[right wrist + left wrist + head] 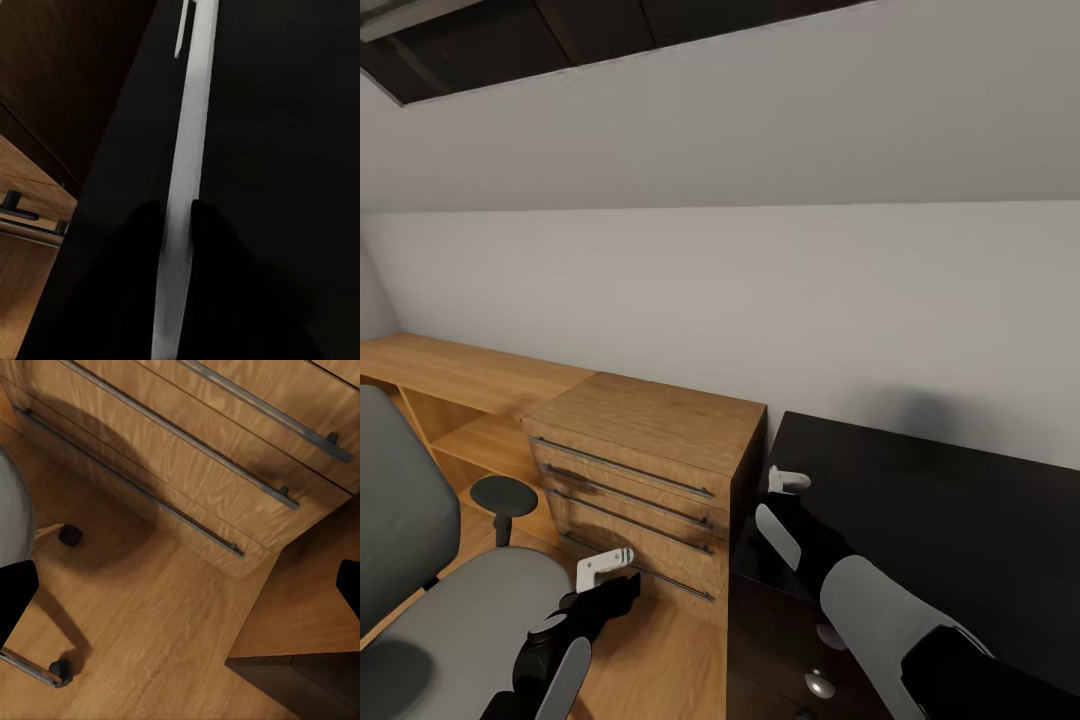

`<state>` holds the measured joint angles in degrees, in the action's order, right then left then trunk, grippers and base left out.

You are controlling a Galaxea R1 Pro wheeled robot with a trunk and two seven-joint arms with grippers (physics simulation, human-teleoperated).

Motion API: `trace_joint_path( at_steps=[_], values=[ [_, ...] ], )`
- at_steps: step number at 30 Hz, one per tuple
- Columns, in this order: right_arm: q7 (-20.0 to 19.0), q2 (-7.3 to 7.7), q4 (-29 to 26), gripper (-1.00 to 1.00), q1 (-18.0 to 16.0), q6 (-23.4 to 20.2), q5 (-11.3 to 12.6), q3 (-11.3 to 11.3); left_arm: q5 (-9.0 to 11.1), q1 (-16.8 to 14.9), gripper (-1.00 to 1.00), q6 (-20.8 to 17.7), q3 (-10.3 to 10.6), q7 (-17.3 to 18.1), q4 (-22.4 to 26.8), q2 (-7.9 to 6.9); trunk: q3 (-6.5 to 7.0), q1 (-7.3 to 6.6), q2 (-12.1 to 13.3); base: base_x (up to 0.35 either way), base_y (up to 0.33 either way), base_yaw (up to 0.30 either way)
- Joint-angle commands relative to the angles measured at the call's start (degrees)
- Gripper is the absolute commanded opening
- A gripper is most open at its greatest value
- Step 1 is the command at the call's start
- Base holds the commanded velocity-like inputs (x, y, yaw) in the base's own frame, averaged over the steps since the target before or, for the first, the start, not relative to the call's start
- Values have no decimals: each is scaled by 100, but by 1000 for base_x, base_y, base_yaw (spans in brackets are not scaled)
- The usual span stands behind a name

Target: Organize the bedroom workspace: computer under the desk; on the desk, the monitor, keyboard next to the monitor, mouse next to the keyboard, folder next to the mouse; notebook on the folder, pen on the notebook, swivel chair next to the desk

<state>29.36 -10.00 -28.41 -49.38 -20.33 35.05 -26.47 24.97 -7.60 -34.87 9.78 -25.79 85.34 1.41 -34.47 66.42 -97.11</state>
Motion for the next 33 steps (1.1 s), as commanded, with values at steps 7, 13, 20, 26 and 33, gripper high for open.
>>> trace_joint_path(
  at_steps=[7, 13, 20, 26, 33],
  values=[
    [35, 0, 336, -100, -1, -15, 133, -16, 66, -5, 100, -11, 6, -49, 2, -7, -7, 0, -2, 0, 0, 0],
    [35, 0, 336, -100, -1, -7, 133, -16, 69, -5, 100, -11, 6, -49, 0, -9, -7, 0, -2, 0, 0, 0],
    [35, 0, 336, -100, -1, -2, 133, -16, 64, -5, 100, -11, 6, -49, -8, -9, 100, -132, 238, 0, 0, 0],
    [55, 0, 53, -100, 2, 11, 120, -28, 61, -5, 100, -11, 6, -49, -12, -8, 208, -263, 479, 0, 0, 0],
    [463, 752, -2048, -100, 515, -141, 294, -41, 54, -5, 100, -11, 6, -55, -17, -9, 334, -417, 760, -27, 0, 0]
  ],
)
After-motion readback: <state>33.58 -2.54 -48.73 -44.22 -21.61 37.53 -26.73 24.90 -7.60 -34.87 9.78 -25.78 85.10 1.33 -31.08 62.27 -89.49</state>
